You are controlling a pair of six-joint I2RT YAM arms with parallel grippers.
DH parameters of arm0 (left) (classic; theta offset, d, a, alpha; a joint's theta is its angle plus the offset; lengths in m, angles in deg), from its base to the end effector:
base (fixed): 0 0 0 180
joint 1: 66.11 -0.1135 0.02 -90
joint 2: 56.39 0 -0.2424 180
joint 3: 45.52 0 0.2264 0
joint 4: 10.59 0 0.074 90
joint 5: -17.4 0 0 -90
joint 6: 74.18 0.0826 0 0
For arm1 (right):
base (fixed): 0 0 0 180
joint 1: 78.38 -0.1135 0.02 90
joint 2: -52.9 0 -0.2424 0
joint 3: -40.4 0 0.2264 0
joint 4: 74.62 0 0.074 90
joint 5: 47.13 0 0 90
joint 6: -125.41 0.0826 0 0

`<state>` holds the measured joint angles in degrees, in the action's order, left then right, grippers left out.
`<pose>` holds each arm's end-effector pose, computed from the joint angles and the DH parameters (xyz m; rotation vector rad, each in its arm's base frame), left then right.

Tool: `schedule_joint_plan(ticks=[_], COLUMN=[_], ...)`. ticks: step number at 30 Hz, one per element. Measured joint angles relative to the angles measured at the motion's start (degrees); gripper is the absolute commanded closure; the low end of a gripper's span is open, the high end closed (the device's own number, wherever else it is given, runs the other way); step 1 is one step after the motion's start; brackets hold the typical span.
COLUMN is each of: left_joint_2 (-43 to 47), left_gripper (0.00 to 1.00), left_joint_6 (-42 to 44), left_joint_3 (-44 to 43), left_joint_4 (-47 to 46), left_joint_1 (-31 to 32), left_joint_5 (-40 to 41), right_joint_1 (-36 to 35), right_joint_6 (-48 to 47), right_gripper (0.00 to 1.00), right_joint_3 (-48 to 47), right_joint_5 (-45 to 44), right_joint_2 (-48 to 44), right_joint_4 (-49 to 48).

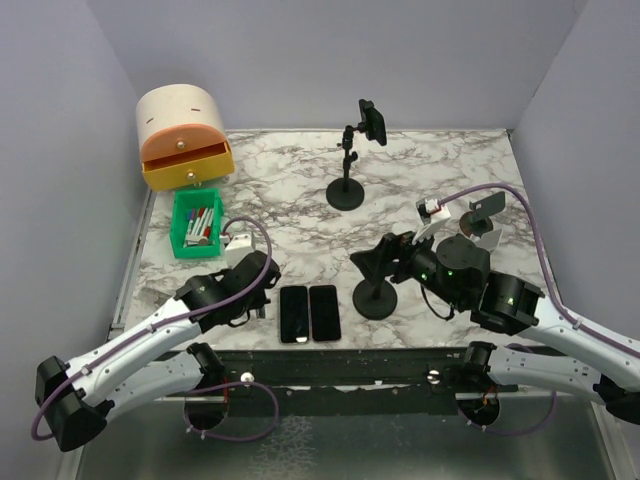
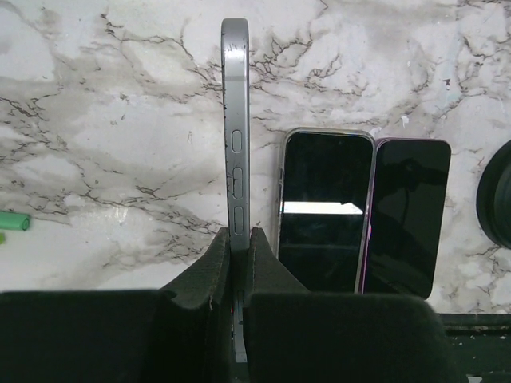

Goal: Remove the phone from the phone stand
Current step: Place the phone at the center of the board.

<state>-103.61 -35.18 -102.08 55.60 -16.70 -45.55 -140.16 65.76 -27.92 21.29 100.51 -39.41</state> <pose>0.1323 -0.0966 0.2046 -0.2063 2.4115 -0.1804 0.1281 0.1745 0.3348 -0.2395 1.8639 0.7908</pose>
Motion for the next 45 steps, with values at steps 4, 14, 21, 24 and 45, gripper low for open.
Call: schedule_joint_plan(ticks=[4, 14, 21, 24, 45], left_joint_2=[-3.91, -9.33, -15.26, -16.57, -17.51], left_gripper=[1.0, 1.0, 1.0, 0.97, 0.54], left_joint_6=[1.38, 6.36, 10.8, 11.96, 11.43], left_joint_3=[0.0, 1.09, 1.09, 1.09, 1.09], left_joint_4=[-1.16, -5.33, -8.02, -8.31, -8.11], left_joint_1=[-2.56, -13.14, -17.97, -18.71, -18.97], left_joint_5=[-3.08, -14.73, -22.32, -24.28, -24.26], right_joint_1=[0.0, 0.0, 0.0, 0.0, 0.0], right_joint_6=[-0.37, -1.11, -1.81, -2.01, -4.52], right_gripper=[0.0, 0.0, 0.0, 0.0, 0.0], right_joint_3=[0.0, 0.87, 0.87, 0.87, 0.96], right_joint_5=[0.02, 0.02, 0.02, 0.0, -0.5], right_joint_2=[0.0, 0.09, 0.39, 0.39, 1.11], right_joint_4=[-0.5, -0.94, -1.09, -1.27, -2.23])
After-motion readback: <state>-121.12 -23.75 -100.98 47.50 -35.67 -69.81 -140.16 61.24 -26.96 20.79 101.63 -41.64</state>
